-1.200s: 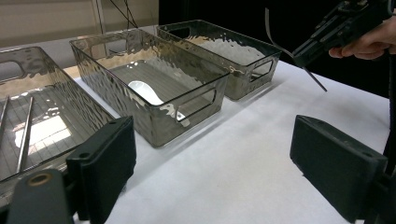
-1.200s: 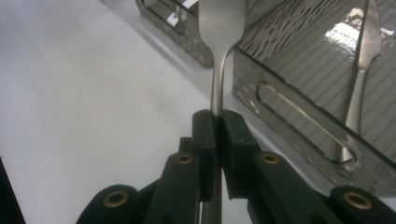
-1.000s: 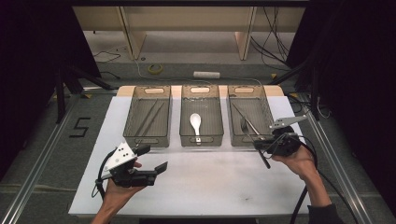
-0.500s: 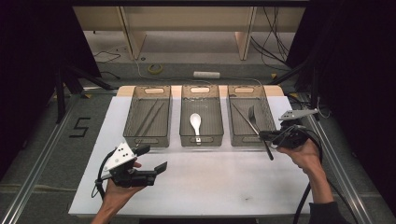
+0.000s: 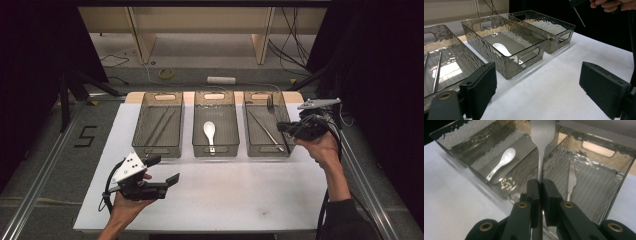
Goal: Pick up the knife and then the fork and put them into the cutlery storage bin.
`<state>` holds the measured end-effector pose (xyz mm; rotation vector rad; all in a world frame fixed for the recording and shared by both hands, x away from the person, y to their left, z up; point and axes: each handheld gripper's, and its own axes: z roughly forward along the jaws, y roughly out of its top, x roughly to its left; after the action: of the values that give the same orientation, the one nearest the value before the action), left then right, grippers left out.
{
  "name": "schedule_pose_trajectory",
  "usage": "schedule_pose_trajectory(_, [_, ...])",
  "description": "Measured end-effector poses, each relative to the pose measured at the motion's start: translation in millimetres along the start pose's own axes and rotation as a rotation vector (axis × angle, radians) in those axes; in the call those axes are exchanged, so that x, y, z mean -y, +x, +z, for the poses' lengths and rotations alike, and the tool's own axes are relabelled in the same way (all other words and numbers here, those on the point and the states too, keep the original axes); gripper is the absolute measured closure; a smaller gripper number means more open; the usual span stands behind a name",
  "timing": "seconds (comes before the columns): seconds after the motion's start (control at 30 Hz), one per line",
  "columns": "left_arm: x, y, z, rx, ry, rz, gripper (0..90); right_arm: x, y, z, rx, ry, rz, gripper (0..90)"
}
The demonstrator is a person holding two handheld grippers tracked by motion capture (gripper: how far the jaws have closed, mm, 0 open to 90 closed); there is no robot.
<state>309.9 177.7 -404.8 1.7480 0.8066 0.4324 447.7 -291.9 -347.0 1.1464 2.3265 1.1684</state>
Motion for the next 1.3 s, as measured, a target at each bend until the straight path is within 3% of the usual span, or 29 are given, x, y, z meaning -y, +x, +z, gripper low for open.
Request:
schedule_pose_trajectory(0.27, [0.1,-0.1,-0.1,0.002,-0.003,-0.002,14.1,-25.5,-7.3,10.5,0.056,-0.016,0.015,85.3])
schedule_pose_trajectory(0.5, [0.0,-0.1,-0.6,0.003,-0.004,-0.003,14.1,-31.6,-15.1,26.5,0.099,-0.022,0.05,85.3])
schedule_pose_trajectory(0.87, [0.1,-0.8,-0.3,0.005,-0.004,-0.001,14.1,-24.8,-23.1,45.6,0.171,-0.03,0.085,85.3])
schedule_pose_trajectory(1.3, [0.3,-0.6,0.0,0.006,-0.002,-0.003,14.1,-3.7,-28.4,60.2,0.224,0.017,0.066,85.3])
